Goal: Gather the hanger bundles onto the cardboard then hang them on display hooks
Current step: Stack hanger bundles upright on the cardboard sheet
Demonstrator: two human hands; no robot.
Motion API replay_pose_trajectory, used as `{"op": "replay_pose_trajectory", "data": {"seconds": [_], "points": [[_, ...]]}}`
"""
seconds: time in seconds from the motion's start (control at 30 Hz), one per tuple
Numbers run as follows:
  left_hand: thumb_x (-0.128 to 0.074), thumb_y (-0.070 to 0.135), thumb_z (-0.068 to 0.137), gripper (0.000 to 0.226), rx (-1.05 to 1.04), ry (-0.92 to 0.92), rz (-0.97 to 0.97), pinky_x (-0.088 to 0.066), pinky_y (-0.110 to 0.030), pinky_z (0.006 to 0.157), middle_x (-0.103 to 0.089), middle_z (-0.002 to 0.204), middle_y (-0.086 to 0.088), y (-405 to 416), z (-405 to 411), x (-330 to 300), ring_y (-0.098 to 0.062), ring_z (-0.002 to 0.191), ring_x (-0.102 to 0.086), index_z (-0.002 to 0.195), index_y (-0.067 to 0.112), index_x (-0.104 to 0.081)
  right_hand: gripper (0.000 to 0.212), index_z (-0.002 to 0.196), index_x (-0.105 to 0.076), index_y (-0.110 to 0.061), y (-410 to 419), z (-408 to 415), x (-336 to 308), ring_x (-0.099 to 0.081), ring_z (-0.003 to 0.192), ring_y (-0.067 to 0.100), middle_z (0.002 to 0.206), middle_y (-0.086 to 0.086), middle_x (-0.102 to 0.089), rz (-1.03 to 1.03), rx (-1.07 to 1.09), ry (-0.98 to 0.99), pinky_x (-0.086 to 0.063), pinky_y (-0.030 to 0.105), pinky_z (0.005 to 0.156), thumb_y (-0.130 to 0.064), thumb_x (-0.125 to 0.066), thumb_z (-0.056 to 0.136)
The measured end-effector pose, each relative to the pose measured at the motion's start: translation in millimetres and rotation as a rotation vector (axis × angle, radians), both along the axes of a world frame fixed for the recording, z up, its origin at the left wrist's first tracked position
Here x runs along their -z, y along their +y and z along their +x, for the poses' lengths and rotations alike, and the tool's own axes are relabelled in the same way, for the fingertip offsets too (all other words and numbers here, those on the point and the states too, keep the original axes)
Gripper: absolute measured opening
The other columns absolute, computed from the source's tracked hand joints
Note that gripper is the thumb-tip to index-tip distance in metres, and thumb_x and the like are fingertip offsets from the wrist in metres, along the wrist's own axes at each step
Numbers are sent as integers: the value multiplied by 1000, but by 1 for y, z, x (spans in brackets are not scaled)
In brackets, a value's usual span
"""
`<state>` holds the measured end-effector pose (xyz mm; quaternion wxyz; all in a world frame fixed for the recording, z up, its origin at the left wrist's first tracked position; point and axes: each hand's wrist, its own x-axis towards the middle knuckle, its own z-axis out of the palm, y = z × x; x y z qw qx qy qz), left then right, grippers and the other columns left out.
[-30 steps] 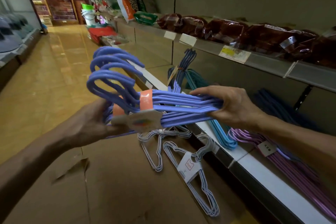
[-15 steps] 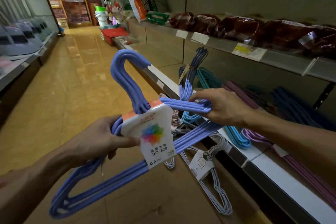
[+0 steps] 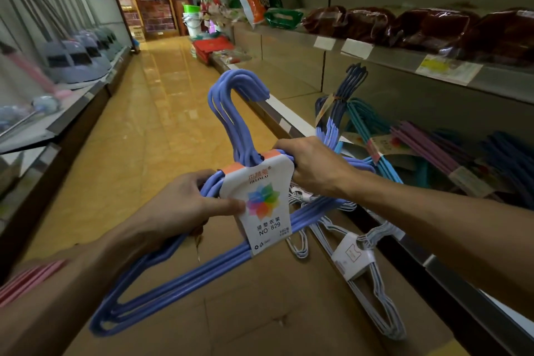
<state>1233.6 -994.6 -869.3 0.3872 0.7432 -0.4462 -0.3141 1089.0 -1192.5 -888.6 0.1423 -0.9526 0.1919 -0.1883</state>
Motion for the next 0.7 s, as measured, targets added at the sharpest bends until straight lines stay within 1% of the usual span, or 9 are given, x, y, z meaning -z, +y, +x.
{"op": "replay_pose_trajectory", "data": {"seconds": [0.07,0.13,0.2,0.3,0.37,0.4,0.47,0.6,0.7], "points": [[-81,35,77,31,2,-82,27,-44,-27,51,-72,74,3,8,11,1,-10,51,-52,102,22,-65,9,100,-63,-15,2,9,2,-63,86,26,95,7,-69,22,-18,-29,-54,44,71,-12,-64,91],[-79,36,79,34,14,-139,55,-48,-25,53,-72,80,5,17,21,2,-8,52,-56,106,25,-61,12,102,-65,-14,7,20,3,-63,85,25,95,7,-70,45,-54,-53,-53,42,70,-9,-63,92],[-76,29,83,35,3,-169,59,-51,-22,54,-71,84,3,28,27,4,-8,54,-59,113,29,-57,13,103,-66,-15,11,34,7,-63,83,24,93,6,-70,57,-88,-65,-54,46,70,-8,-64,92],[-71,13,88,42,-36,-200,58,-50,-21,53,-66,91,-4,48,34,9,-8,53,-59,121,29,-51,15,103,-66,-16,21,57,14,-62,82,23,92,4,-69,59,-138,-55,-54,49,72,-8,-65,91],[-70,10,87,52,-107,-168,61,-51,-26,53,-65,96,-7,63,41,12,-12,51,-57,129,31,-47,17,105,-66,-15,31,73,16,-61,84,23,94,5,-69,51,-174,-50,-53,48,73,-6,-65,91],[-70,10,87,55,-152,-125,59,-51,-30,53,-66,96,-9,71,44,14,-15,51,-56,131,32,-46,18,106,-66,-15,37,81,17,-61,85,23,95,5,-69,47,-188,-48,-53,47,74,-5,-64,91],[-71,8,86,56,-222,-66,42,-49,-32,51,-66,87,-8,87,48,18,-19,50,-54,130,32,-48,20,107,-66,-15,50,98,19,-62,87,24,97,5,-69,44,-214,-44,-53,48,75,-3,-63,91],[-67,4,85,46,-377,-29,-37,-42,-32,50,-57,73,-3,115,46,35,-18,47,-44,120,32,-56,21,107,-67,-16,79,130,25,-62,87,26,97,7,-69,25,-259,-16,-53,47,74,-3,-62,91],[-65,4,84,42,-485,-28,-59,-40,-31,48,-55,72,-6,134,46,46,-17,45,-41,114,33,-58,19,108,-66,-18,101,152,33,-62,91,29,100,7,-68,-31,-269,34,-52,45,75,-10,-63,91]]}}
